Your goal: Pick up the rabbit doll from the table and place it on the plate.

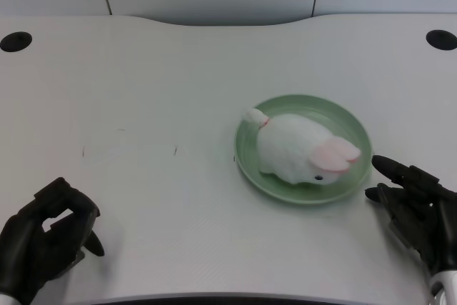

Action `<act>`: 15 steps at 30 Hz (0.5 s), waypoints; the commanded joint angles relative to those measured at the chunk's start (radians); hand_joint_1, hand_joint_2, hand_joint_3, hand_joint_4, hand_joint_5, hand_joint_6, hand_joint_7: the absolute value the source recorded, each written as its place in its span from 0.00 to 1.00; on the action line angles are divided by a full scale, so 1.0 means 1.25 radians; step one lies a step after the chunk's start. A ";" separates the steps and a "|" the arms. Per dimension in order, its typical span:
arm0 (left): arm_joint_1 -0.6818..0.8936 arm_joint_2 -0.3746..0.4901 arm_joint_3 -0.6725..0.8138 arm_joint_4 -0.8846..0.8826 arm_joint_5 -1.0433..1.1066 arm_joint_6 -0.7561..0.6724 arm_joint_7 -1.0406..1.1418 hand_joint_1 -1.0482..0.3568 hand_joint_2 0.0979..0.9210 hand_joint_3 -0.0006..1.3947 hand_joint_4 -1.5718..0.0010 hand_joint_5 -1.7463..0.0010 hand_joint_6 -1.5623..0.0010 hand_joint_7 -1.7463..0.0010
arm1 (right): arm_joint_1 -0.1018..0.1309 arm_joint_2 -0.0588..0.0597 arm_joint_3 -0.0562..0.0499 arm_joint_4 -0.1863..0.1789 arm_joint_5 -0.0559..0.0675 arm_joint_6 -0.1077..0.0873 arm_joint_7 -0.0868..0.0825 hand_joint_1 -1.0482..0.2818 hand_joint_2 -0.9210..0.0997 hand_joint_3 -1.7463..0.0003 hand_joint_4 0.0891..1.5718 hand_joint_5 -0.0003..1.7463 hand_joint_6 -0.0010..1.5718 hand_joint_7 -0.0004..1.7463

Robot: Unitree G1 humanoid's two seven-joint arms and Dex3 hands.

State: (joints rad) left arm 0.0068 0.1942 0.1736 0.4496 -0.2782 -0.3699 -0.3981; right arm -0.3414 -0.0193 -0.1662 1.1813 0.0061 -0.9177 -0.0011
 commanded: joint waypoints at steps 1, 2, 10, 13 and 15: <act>-0.018 -0.007 0.015 0.039 -0.013 -0.025 -0.020 0.34 1.00 0.38 0.54 0.00 0.69 0.00 | 0.001 -0.015 -0.010 -0.006 0.011 0.011 0.001 0.54 0.00 0.84 0.33 0.51 0.56 0.01; -0.021 -0.012 0.013 0.046 -0.007 -0.028 -0.015 0.35 1.00 0.38 0.54 0.00 0.69 0.00 | 0.000 -0.019 -0.007 -0.006 0.002 0.013 -0.011 0.54 0.00 0.84 0.33 0.51 0.56 0.01; -0.051 -0.031 0.001 0.097 0.043 -0.038 0.020 0.36 1.00 0.37 0.53 0.00 0.68 0.00 | -0.026 -0.037 -0.017 0.042 -0.012 0.004 -0.036 0.56 0.00 0.81 0.31 0.50 0.57 0.01; -0.059 -0.037 0.005 0.108 0.043 -0.037 0.025 0.35 1.00 0.35 0.52 0.00 0.66 0.00 | -0.034 -0.046 -0.016 0.055 -0.017 0.025 -0.031 0.56 0.00 0.81 0.30 0.49 0.57 0.01; -0.063 -0.042 0.012 0.120 0.034 -0.052 0.019 0.34 1.00 0.34 0.50 0.00 0.65 0.00 | -0.036 -0.045 -0.018 0.057 -0.015 0.020 -0.026 0.56 0.00 0.81 0.30 0.48 0.57 0.01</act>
State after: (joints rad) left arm -0.0632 0.1366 0.1741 0.5836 -0.2315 -0.4135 -0.3759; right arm -0.3840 -0.0580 -0.1826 1.2479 -0.0184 -0.8949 -0.0366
